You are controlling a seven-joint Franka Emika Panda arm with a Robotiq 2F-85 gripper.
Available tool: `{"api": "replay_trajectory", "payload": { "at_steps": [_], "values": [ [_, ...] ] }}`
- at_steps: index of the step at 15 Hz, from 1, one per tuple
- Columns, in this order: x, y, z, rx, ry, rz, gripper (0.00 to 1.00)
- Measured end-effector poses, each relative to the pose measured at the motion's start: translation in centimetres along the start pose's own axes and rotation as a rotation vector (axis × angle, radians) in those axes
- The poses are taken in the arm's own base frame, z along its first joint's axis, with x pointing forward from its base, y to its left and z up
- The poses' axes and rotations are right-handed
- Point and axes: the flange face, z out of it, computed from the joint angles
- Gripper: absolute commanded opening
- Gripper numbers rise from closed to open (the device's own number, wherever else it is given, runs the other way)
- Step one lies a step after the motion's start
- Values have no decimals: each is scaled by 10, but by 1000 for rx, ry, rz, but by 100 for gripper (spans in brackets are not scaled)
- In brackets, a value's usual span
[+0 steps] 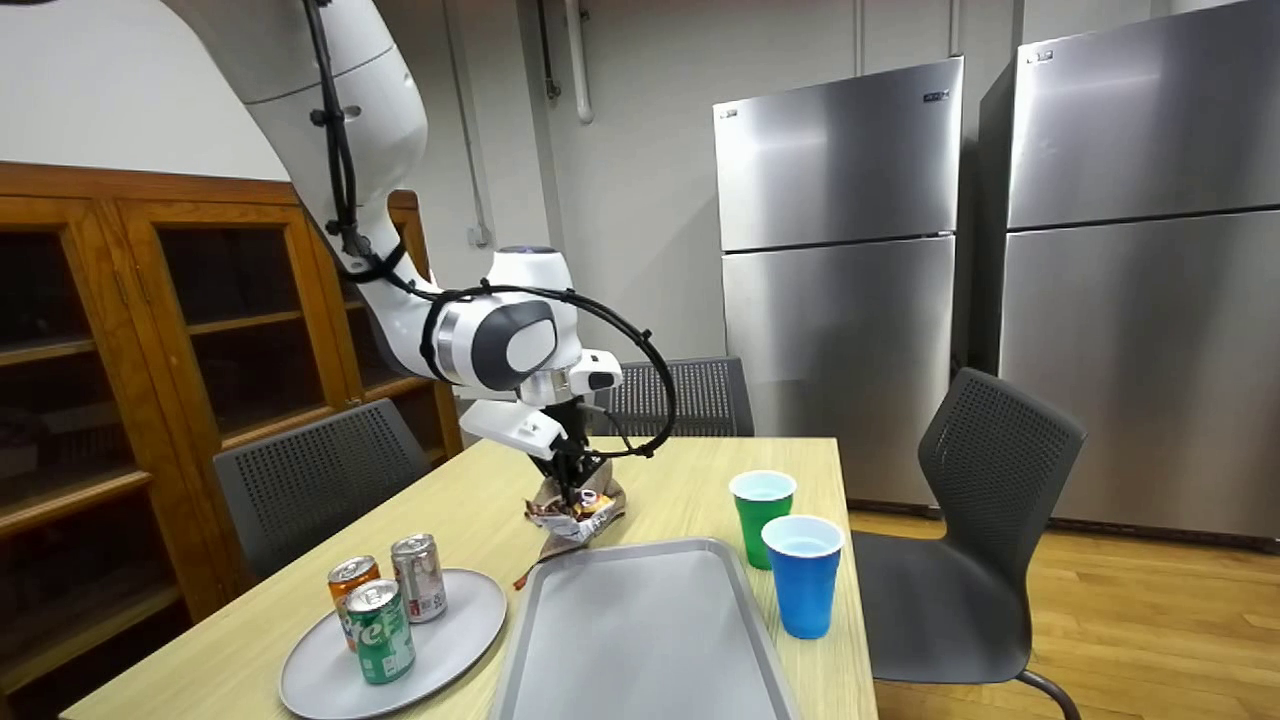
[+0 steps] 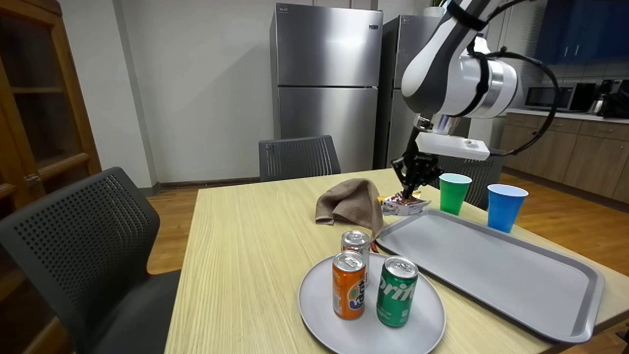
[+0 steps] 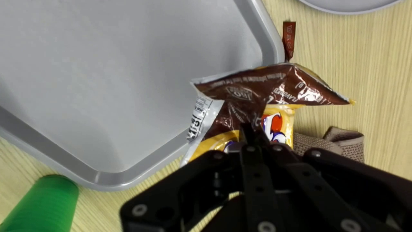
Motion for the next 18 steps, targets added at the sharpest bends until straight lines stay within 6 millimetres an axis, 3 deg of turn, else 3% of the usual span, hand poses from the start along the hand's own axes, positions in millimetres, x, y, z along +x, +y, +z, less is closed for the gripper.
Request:
{"api": "replay_trajectory", "payload": {
  "at_steps": [8, 18],
  "values": [
    [41, -25, 27, -3, 28, -39, 0],
    [82, -7, 55, -50, 61, 5, 0]
  ]
}}
